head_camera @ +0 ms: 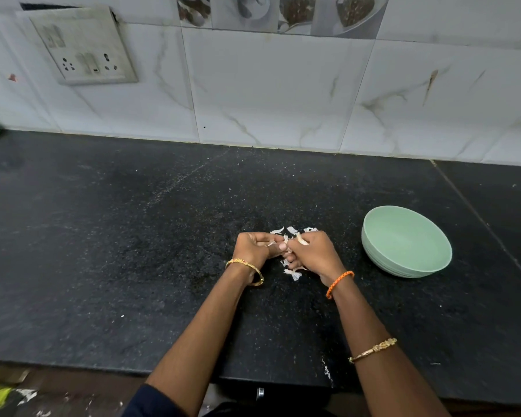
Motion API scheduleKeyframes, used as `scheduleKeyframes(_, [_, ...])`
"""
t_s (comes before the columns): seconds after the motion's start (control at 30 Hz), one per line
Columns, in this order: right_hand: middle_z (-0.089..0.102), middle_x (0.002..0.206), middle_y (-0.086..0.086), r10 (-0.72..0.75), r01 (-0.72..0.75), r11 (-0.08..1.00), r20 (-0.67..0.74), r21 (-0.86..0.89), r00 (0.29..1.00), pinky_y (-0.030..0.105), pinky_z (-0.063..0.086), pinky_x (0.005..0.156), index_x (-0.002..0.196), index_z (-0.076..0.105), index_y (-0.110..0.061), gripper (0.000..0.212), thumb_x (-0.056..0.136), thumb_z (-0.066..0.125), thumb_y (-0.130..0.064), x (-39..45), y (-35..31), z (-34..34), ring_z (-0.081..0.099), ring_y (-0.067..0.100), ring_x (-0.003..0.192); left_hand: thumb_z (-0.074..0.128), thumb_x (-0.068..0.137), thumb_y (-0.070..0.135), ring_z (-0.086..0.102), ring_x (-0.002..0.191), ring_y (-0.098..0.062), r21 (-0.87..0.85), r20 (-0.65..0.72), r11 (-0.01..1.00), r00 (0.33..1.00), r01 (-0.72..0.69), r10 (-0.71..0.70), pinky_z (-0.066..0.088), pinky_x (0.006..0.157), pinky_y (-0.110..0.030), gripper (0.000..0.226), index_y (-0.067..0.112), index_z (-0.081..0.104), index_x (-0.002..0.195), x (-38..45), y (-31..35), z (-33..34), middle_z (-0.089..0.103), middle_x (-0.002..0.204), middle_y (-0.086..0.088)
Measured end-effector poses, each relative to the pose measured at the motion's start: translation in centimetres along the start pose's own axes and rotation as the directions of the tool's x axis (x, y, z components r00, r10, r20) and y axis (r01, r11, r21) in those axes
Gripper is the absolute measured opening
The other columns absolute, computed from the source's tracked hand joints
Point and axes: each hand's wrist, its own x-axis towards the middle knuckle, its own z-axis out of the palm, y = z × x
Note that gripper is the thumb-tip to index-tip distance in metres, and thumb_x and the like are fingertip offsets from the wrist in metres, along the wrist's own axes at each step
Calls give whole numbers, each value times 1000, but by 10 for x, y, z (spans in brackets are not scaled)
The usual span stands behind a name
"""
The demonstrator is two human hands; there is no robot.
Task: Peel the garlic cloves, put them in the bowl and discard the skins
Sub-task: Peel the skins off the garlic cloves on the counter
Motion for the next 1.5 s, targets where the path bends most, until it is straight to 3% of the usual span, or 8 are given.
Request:
scheduleKeyframes(0.2, [62, 52, -5, 38, -37, 991, -3, 131, 999, 17, 38, 38, 74, 63, -6, 16, 89, 59, -4, 0, 6, -7, 48, 2, 40, 70, 79, -5, 68, 56, -10, -107, 36, 986, 991, 129, -125, 56, 56, -17, 7, 0, 67, 82, 0, 7, -3, 70, 62, -4])
scheduleKeyframes(0.3, [63, 65, 6, -10, 12, 998, -41, 58, 999, 19, 36, 39, 83, 70, -6, 5, 85, 66, -8, 1, 6, -10, 47, 5, 46, 69, 78, -8, 69, 57, -12, -124, 49, 983, 991, 132, -127, 56, 54, -19, 10, -2, 65, 85, 0, 8, -4, 71, 63, -6])
scheduleKeyframes(0.47, [57, 61, -1, -74, 73, 989, -3, -126, 997, 20, 38, 48, 82, 73, -15, 6, 85, 70, -20, 0, -3, -11, 47, 8, 54, 73, 73, -11, 70, 62, -16, -25, 5, 999, 999, 39, -39, 58, 61, -21, 17, -2, 67, 85, 1, 5, -4, 69, 75, -13])
scheduleKeyframes(0.73, [57, 58, 4, 27, -28, 999, 37, 24, 999, 16, 42, 42, 76, 68, -5, 9, 83, 65, -2, 2, -4, -5, 50, 7, 47, 75, 74, -7, 69, 74, -17, 270, 0, 958, 995, -93, 97, 58, 67, -23, 20, -2, 71, 93, -2, 3, -3, 72, 83, -14])
scheduleKeyframes(0.87, [59, 56, 3, -3, 3, 1000, -63, -4, 998, 16, 39, 39, 66, 64, -7, 13, 79, 66, -4, -1, -5, -1, 47, 7, 41, 77, 75, -1, 68, 72, -14, 353, -19, 927, 989, -129, 145, 57, 68, -19, 18, 3, 73, 92, -3, 2, 1, 71, 80, -10])
scheduleKeyframes(1.07, [63, 58, 6, -58, 54, 998, -155, -33, 986, 22, 49, 45, 74, 68, 2, 8, 76, 70, -6, -2, 1, 9, 53, 8, 41, 73, 74, -9, 68, 69, -15, 298, -52, 954, 998, -20, 37, 59, 67, -24, 18, 9, 70, 75, -1, 4, 0, 69, 71, -8])
scheduleKeyframes(1.27, [63, 63, 4, -62, 57, 998, -136, -39, 989, 17, 44, 42, 73, 68, -4, 5, 78, 68, -4, -1, 3, 13, 52, 5, 38, 72, 75, -10, 66, 63, -13, 189, -108, 980, 993, 64, -44, 58, 63, -21, 13, 2, 69, 78, 4, 4, -2, 67, 68, -8])
scheduleKeyframes(1.5, [60, 60, 4, 128, -114, 981, -81, 156, 988, 17, 41, 39, 75, 63, -4, 8, 78, 69, 1, 4, 0, 13, 46, 6, 37, 78, 75, 7, 66, 81, -14, 473, -121, 876, 978, -94, 170, 53, 77, -24, 18, 7, 75, 92, -2, 0, 1, 72, 87, -6])
